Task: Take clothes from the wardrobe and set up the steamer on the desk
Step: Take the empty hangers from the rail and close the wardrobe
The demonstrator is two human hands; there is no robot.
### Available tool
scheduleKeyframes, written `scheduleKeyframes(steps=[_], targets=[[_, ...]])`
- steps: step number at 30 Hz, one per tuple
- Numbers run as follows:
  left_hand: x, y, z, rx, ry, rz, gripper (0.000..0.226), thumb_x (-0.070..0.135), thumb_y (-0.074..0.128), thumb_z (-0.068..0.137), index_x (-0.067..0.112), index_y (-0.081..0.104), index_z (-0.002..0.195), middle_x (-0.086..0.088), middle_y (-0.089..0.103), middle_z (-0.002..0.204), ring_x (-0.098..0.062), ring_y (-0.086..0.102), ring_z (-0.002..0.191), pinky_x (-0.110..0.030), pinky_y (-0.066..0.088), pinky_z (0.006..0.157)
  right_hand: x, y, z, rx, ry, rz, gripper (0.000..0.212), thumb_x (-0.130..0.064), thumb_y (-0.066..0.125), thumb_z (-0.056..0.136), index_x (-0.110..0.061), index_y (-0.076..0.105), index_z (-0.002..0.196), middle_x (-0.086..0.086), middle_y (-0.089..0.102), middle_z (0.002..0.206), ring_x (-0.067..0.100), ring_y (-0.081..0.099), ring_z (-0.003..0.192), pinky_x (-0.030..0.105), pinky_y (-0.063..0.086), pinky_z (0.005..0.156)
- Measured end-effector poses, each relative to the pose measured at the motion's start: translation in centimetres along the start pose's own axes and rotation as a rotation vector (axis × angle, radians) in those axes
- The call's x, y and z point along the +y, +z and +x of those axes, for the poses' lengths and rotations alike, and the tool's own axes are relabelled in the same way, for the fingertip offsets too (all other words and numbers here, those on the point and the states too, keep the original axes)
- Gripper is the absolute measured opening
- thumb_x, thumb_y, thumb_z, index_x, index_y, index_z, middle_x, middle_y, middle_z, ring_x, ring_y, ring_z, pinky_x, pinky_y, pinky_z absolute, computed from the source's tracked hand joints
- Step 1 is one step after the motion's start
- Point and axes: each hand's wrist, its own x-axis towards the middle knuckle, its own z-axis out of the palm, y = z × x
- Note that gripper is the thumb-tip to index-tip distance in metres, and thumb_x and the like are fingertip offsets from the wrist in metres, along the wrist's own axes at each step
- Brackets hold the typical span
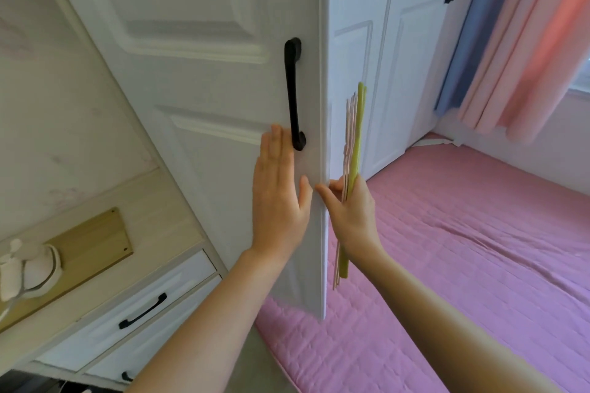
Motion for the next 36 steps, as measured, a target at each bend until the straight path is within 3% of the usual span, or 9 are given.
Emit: scheduleKeyframes(steps=[4,6,11,20,23,27,30,34,36], targets=[[-1.1,2.1,2.4,-0.039,0.031,0.224,0.087,0.016,0.056,0.092,0.021,-0.006,0.153,0.0,-0.003,0.161,-0.022,-0.006,0.149,-0.05,0.01,0.119,0.9,-0.5,4.2,-0.063,0.015,0.012,0.027,-0.028,0.067,0.087,-0.008,0.05,0.095,0.0,0.061,0.088,0.008,0.062,0.08,0.022,0.051,0.068],[-2.1,2.5,3.6,-0.055,0.068,0.346,0.091,0.016,0.06,0.089,0.024,-0.005,0.153,0.0,0.001,0.162,-0.027,-0.005,0.149,-0.053,0.009,0.118,1.2,-0.5,6.2,-0.086,0.021,0.011,0.027,-0.029,0.067,0.087,-0.009,0.05,0.091,-0.001,0.061,0.084,0.008,0.06,0.073,0.025,0.049,0.064],[-4.7,1.7,7.5,-0.044,0.202,0.58,0.083,0.014,0.062,0.088,0.024,0.012,0.153,-0.003,0.006,0.161,-0.035,0.0,0.148,-0.058,0.007,0.116,1.7,-0.3,10.2,-0.092,0.015,0.011,0.027,-0.025,0.069,0.086,-0.007,0.049,0.091,0.003,0.059,0.085,0.006,0.056,0.071,0.005,0.042,0.057],[-10.0,1.2,12.9,-0.039,0.37,0.75,0.077,0.019,0.06,0.091,0.024,0.014,0.153,-0.004,0.01,0.16,-0.038,0.006,0.147,-0.062,0.009,0.114,2.4,2.1,15.5,-0.014,0.02,0.05,0.018,-0.018,0.064,0.09,-0.008,0.049,0.091,-0.004,0.06,0.089,-0.01,0.057,0.069,0.002,0.041,0.053],[-10.9,2.3,14.5,-0.044,0.377,0.768,0.077,0.022,0.06,0.091,0.024,0.014,0.153,-0.004,0.01,0.16,-0.038,0.004,0.147,-0.064,0.006,0.113,1.6,3.7,17.2,0.063,0.009,0.072,0.014,-0.017,0.061,0.093,-0.015,0.048,0.098,-0.008,0.061,0.106,-0.002,0.057,0.086,0.002,0.043,0.059],[-12.9,3.2,16.5,-0.048,0.381,0.783,0.08,0.019,0.062,0.089,0.025,0.016,0.154,-0.001,0.008,0.161,-0.033,-0.004,0.148,-0.062,0.0,0.113,0.4,6.5,19.0,0.161,-0.007,0.092,0.018,-0.019,0.061,0.092,-0.022,0.045,0.101,-0.014,0.056,0.118,0.007,0.056,0.094,0.005,0.042,0.069],[-14.6,3.6,18.0,-0.037,0.396,0.825,0.077,0.019,0.06,0.089,0.023,0.018,0.153,0.001,0.009,0.161,-0.029,-0.007,0.148,-0.058,-0.005,0.114,-0.1,9.0,20.4,0.181,0.013,0.13,0.023,-0.021,0.064,0.09,-0.022,0.042,0.098,-0.016,0.053,0.116,0.019,0.059,0.097,0.031,0.051,0.08],[-16.4,4.4,19.2,-0.035,0.398,0.891,0.074,0.024,0.057,0.089,0.023,0.019,0.153,0.001,0.007,0.161,-0.029,-0.004,0.148,-0.056,-0.008,0.115,-0.2,12.4,22.3,0.195,0.009,0.205,0.03,-0.02,0.068,0.088,-0.022,0.043,0.104,-0.015,0.051,0.123,0.007,0.052,0.107,0.025,0.044,0.092],[-17.2,4.6,19.7,-0.032,0.409,0.933,0.074,0.029,0.056,0.09,0.023,0.019,0.153,0.001,0.007,0.161,-0.03,-0.002,0.148,-0.056,-0.008,0.114,-0.1,13.8,23.0,0.198,-0.001,0.217,0.032,-0.021,0.069,0.087,-0.02,0.043,0.105,-0.018,0.051,0.117,0.002,0.05,0.103,0.021,0.042,0.091]])
